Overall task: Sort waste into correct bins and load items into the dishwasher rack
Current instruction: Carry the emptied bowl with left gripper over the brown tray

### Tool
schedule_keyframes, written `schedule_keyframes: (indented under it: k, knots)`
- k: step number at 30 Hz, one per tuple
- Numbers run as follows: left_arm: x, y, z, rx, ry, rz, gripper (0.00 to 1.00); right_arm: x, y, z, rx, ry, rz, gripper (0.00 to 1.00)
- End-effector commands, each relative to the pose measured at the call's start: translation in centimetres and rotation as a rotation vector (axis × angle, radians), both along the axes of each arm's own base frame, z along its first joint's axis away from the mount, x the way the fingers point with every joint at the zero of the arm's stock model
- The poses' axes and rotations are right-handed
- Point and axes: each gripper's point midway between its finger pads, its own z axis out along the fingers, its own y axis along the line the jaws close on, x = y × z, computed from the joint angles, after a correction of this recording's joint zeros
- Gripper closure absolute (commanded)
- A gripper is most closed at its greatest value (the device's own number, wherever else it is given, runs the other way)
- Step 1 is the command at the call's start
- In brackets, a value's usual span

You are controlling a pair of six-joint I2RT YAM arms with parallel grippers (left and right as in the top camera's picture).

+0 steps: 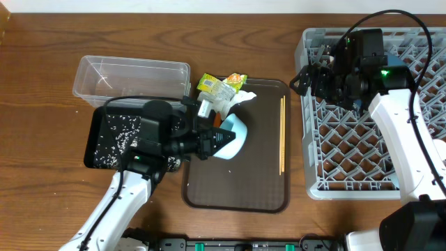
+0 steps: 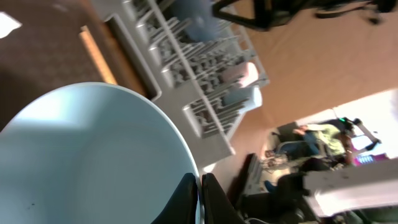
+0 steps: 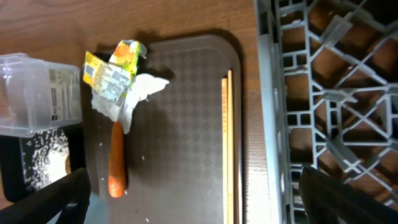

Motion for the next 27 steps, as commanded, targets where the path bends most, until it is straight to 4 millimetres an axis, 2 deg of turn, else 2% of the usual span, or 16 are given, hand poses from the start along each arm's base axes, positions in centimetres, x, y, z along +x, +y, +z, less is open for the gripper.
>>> schedule_keyframes:
  k: [1, 4, 7, 15, 19, 27]
  knots:
    - [1.0, 0.1, -0.6, 0.114, -0.071, 0.063, 0.94, -0.1, 0.4, 0.5, 0.013, -0.014, 0.029, 0.01]
    - [0.6, 0.6, -3.4, 0.271, -0.088, 0.084, 0.94, -0.2, 0.6, 0.5, 0.014, -0.012, 0.034, 0.01]
    - [0.3, 1.0, -4.6, 0.381, -0.097, 0.091, 0.94, -0.3, 1.1, 0.5, 0.014, -0.014, 0.046, 0.01]
    - [0.1, 0.1, -2.4, 0.492, -0.218, 0.014, 0.94, -1.0, 3.6, 0.6, -0.012, -0.046, 0.172, 0.01]
    - [-0.6, -0.2, -2.2, 0.586, -0.282, -0.032, 0.94, -1.0, 4.7, 0.7, -0.018, -0.063, 0.199, 0.01]
    - [-3.3, -2.9, -3.0, 0.639, -0.383, -0.181, 0.94, -0.9, 4.9, 0.7, -0.017, -0.069, 0.201, 0.01]
